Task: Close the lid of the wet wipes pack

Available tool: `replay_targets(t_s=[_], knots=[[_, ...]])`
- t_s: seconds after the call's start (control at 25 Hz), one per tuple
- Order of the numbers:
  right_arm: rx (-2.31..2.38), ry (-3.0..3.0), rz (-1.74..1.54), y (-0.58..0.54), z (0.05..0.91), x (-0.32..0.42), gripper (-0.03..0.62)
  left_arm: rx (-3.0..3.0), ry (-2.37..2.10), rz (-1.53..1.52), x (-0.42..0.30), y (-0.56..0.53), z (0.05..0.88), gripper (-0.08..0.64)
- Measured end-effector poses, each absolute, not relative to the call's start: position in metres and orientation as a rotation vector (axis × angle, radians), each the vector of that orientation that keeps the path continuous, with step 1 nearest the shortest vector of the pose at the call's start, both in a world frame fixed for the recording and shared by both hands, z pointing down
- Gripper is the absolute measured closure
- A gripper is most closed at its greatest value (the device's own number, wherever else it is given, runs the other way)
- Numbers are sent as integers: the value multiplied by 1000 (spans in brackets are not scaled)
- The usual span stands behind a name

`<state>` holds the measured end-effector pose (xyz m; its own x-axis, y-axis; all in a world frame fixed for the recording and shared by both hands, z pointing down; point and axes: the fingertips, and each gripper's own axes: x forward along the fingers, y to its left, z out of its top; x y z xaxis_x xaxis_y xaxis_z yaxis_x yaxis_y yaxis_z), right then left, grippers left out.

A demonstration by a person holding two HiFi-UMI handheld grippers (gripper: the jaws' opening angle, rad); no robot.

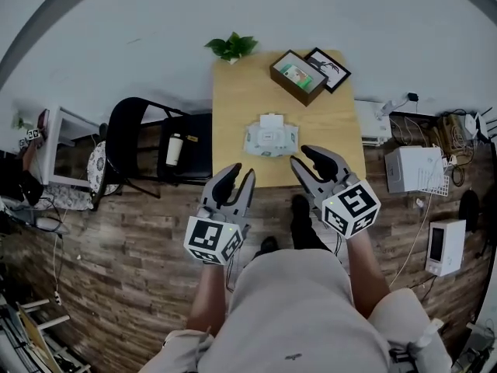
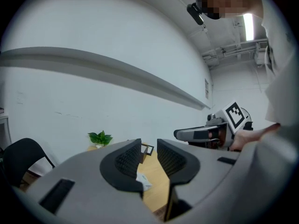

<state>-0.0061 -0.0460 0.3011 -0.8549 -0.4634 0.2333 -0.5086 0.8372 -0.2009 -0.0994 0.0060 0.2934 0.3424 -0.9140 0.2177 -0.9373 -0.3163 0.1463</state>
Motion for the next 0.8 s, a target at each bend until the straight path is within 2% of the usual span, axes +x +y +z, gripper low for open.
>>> replay_targets(t_s=[0.8], knots=[[428,-2763,464,-164,382,-11,479,2087,-1854,160,-82,-85,340,459]])
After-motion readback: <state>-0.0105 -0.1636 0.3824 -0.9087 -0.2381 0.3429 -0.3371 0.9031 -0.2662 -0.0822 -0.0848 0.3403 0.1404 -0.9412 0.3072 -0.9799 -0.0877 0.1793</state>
